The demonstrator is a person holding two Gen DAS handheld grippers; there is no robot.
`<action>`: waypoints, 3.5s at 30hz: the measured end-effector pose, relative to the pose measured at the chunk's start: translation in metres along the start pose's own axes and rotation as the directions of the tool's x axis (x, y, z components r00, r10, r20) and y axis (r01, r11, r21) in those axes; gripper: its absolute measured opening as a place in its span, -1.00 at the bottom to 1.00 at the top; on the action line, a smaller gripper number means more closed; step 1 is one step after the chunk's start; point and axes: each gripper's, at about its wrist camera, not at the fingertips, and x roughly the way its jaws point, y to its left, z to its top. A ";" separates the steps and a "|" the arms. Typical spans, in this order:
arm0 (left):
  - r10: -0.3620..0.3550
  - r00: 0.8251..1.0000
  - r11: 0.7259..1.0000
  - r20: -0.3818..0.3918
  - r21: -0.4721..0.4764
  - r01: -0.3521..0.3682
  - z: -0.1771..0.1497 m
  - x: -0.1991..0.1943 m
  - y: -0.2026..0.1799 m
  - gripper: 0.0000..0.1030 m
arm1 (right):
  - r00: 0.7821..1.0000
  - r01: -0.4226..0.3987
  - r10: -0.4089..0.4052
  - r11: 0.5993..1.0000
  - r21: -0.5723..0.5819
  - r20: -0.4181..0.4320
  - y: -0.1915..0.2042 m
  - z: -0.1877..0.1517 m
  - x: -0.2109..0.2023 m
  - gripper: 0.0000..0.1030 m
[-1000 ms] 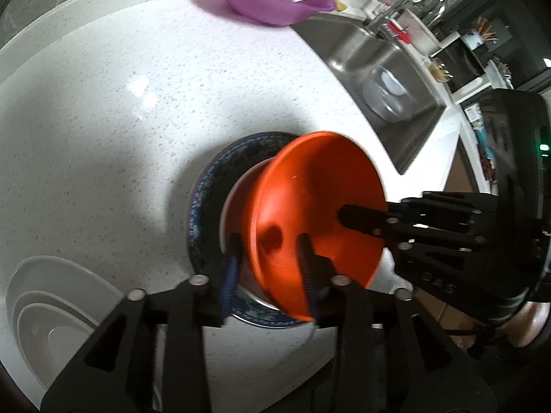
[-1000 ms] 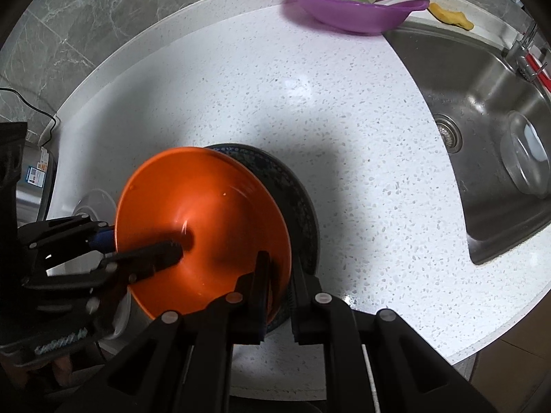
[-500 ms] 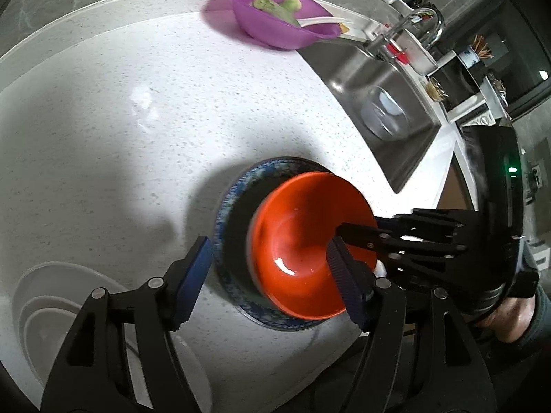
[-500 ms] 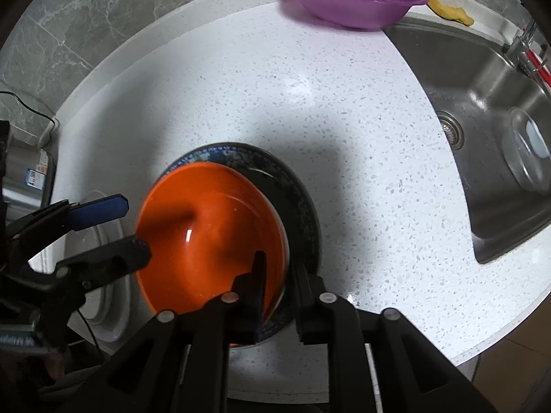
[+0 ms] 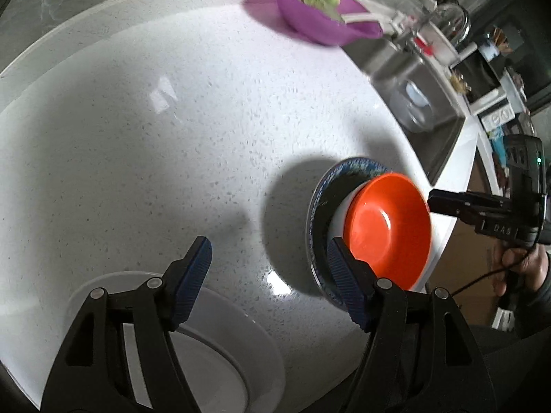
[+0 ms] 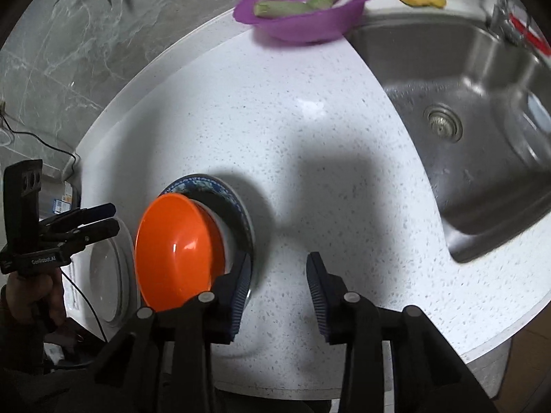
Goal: Organize plates and bowls
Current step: 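Close both grippers on the rim of the stacked bowls and plates, then carry the bowl stack with both grippers onto the white plate stack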
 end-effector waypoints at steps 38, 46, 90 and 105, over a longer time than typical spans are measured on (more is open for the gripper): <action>-0.075 0.989 0.989 -0.130 0.113 0.090 0.015 0.058 -0.029 -0.83 | 0.990 -0.119 0.115 0.992 -0.046 -0.076 0.009 -0.003 0.037 -0.72; -0.061 0.991 0.996 -0.115 0.058 0.068 0.011 0.056 -0.026 -0.85 | 0.992 -0.109 0.107 0.993 -0.034 -0.070 0.010 0.001 0.035 -0.73; -0.085 0.991 0.985 -0.105 -0.158 0.068 -0.022 0.041 -0.016 -0.80 | 0.970 -0.180 0.163 0.980 -0.082 -0.180 0.005 0.033 0.055 -0.80; -0.114 0.989 0.979 -0.097 -0.180 0.096 -0.013 0.039 -0.019 -0.83 | 0.971 -0.169 0.167 0.986 0.001 -0.170 0.002 0.038 0.047 -0.80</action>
